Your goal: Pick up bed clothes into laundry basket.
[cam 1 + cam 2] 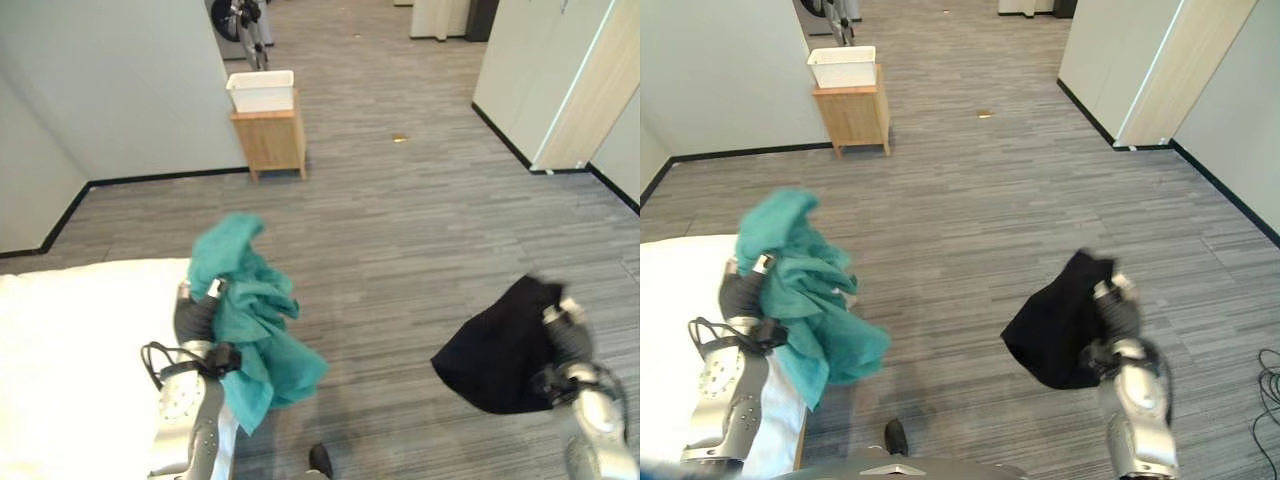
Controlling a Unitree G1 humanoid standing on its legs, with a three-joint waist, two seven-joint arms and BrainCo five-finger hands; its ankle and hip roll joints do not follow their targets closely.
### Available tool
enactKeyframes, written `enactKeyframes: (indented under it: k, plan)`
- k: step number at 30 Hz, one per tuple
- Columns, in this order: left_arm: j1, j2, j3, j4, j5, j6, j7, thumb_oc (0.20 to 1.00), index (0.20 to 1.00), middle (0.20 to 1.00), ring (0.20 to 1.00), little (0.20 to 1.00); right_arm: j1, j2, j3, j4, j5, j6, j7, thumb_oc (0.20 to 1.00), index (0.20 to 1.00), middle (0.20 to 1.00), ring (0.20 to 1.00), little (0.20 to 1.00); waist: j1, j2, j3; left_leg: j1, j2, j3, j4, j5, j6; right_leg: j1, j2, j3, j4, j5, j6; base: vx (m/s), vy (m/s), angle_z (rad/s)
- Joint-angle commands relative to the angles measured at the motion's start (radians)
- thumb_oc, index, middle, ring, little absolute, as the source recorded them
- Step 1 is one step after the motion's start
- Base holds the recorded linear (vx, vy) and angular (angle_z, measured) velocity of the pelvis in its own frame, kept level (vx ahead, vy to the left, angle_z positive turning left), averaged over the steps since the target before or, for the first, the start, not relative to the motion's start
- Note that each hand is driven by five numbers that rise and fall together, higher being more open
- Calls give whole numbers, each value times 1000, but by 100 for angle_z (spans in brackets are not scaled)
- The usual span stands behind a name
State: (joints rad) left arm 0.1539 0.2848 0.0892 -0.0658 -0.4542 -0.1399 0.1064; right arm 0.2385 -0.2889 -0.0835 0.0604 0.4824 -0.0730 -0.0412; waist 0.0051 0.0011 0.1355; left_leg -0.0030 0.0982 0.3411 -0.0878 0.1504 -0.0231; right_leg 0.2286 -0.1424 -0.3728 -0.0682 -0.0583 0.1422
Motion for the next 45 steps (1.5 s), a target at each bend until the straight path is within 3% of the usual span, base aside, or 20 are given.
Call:
enactKeyframes:
  k: [1, 10, 14, 16, 17, 21, 22, 23, 25, 27, 29, 31, 32, 34, 35, 39, 41, 42, 43, 45]
  plan:
    - [-47, 57, 26, -34, 36, -53, 7, 200, 200, 200, 200, 200, -31, -4, -41, -55, 10, -87, 7, 200, 200, 200, 200, 200, 13, -20, -29, -27, 45, -88, 79, -47, -56, -55, -9, 13, 59, -40, -27, 0, 0, 0]
    - [-57, 75, 60, -34, 58, -61, 28, 200, 200, 200, 200, 200, -58, -17, -31, -55, -24, -85, 0, 200, 200, 200, 200, 200, 29, -31, -9, -45, 26, -90, 95, -63, -46, -69, -31, 21, 63, -26, -15, 10, 18, -1]
    - [-33, 86, 130, -29, 110, -74, 74, 200, 200, 200, 200, 200, -57, -22, -35, -58, -50, -80, 4, 200, 200, 200, 200, 200, 42, -39, -7, -52, 15, -92, 107, -79, -42, -60, -41, 10, 58, -22, -9, 67, 57, 2]
    - [-27, 115, 250, -22, 142, -102, 162, 200, 200, 200, 200, 200, -100, -22, -33, -68, -27, -92, -3, 200, 200, 200, 200, 200, 70, -54, -12, -55, -7, -88, 131, -119, -28, -51, -70, 7, 78, -25, 8, 182, 160, 5]
    - [-27, 115, 251, -22, 143, -102, 162, 200, 200, 200, 200, 200, -101, -22, -33, -68, -27, -92, -3, 200, 200, 200, 200, 200, 70, -53, -12, -59, -7, -87, 131, -115, -26, -55, -70, 7, 78, -22, 8, 104, 124, 2]
    - [-68, 139, 268, -10, 143, -115, 196, 200, 200, 200, 200, 200, -130, -23, -32, -90, -25, -101, -5, 200, 200, 200, 200, 200, 74, -53, -3, -55, -35, -94, 149, -151, 7, -114, -126, 26, 268, 2, 24, 114, 180, 6]
    - [-80, 142, 265, -15, 146, -117, 212, 200, 200, 200, 200, 200, -131, -19, -29, -105, -37, -102, -9, 200, 200, 200, 200, 200, 63, -53, 12, -32, -53, -105, 158, -183, 31, -167, -148, 50, 416, 60, 31, 72, 135, 30]
    - [-81, 142, 265, -15, 147, -116, 213, 200, 200, 200, 200, 200, -132, -19, -30, -105, -38, -102, -9, 200, 200, 200, 200, 200, 65, -52, 10, -38, -53, -102, 158, -179, 34, -175, -149, 52, 418, 63, 31, 116, 196, 32]
    - [-94, 147, 259, -25, 146, -122, 233, 200, 200, 200, 200, 200, -139, -11, -13, -119, -52, -109, -23, 200, 200, 200, 200, 200, 51, -38, 53, -10, -51, -109, 177, -206, 62, -267, -168, 82, 605, 137, 41, 51, 144, 16]
    - [-82, 153, 254, -40, 158, -119, 246, 200, 200, 200, 200, 200, -144, 5, 10, -122, -80, -111, -41, 200, 200, 200, 200, 200, 36, -13, 93, 32, -16, -108, 172, -223, 69, -389, -192, 83, 683, 150, 37, 202, 48, 12]
    - [-76, 153, 257, -39, 153, -119, 243, 200, 200, 200, 200, 200, -144, 8, 17, -119, -83, -106, -40, 200, 200, 200, 200, 200, 35, -21, 101, 52, -14, -107, 168, -237, 61, -413, -203, 92, 653, 127, 38, 196, -68, -2]
    - [-69, 158, 259, -49, 148, -122, 223, 200, 200, 200, 200, 200, -134, -10, 19, -116, -99, -92, -23, 200, 200, 200, 200, 200, 14, -37, 109, 95, -2, -133, 137, -247, 28, -459, -165, 134, 459, 109, 40, 286, -165, -4]
    - [-68, 158, 260, -49, 148, -122, 223, 200, 200, 200, 200, 200, -133, -10, 19, -116, -99, -92, -23, 200, 200, 200, 200, 200, 14, -34, 108, 97, 1, -133, 135, -247, 27, -454, -160, 131, 450, 111, 40, 324, -173, 3]
    - [-68, 153, 257, -47, 146, -128, 212, 200, 200, 200, 200, 200, -122, -25, 3, -112, -110, -93, -22, 200, 200, 200, 200, 200, 1, -52, 106, 130, 8, -144, 123, -271, -1, -459, -144, 140, 252, 122, 49, 422, -210, 11]
    - [-87, 153, 240, -37, 138, -131, 208, 200, 200, 200, 200, 200, -119, -34, -3, -114, -105, -96, -20, 200, 200, 200, 200, 200, -27, -59, 99, 173, 13, -168, 102, -292, -23, -469, -97, 208, 134, 148, 65, 568, -268, 19]
    - [-108, 127, 210, -32, 68, -147, 175, 200, 200, 200, 200, 200, -103, -56, -20, -121, -111, -94, -8, 200, 200, 200, 200, 200, -41, -68, 74, 196, 35, -194, 101, -307, -42, -464, -71, 243, 115, 174, 62, 321, -203, 62]
    - [-92, 116, 202, -35, 68, -137, 145, 200, 200, 200, 200, 200, -107, -88, -54, -96, -120, -95, -14, 200, 200, 200, 200, 200, -56, -63, 51, 200, 91, -210, 164, -293, -59, -471, -36, 237, 187, 141, 34, 398, -331, 44]
    - [-74, 98, 197, -29, 64, -129, 140, 200, 200, 200, 200, 200, -112, -98, -91, -94, -81, -111, -25, 200, 200, 200, 200, 200, -53, -55, 45, 140, 156, -236, 389, -166, -79, -433, 9, 215, 221, 88, -18, 381, -346, 45]
    - [-75, 98, 197, -29, 64, -128, 140, 200, 200, 200, 200, 200, -113, -98, -92, -93, -80, -111, -25, 200, 200, 200, 200, 200, -57, -55, 44, 129, 157, -243, 396, -164, -81, -436, 9, 211, 219, 93, -22, 379, -418, 23]
    - [-72, 79, 167, -17, 7, -113, 128, 200, 200, 200, 200, 200, -113, -95, -117, -102, -9, -138, -45, 200, 200, 200, 200, 200, -60, -85, 53, 25, 218, -214, 704, -38, -65, -352, 46, 167, 203, 49, -92, 322, -508, -6]
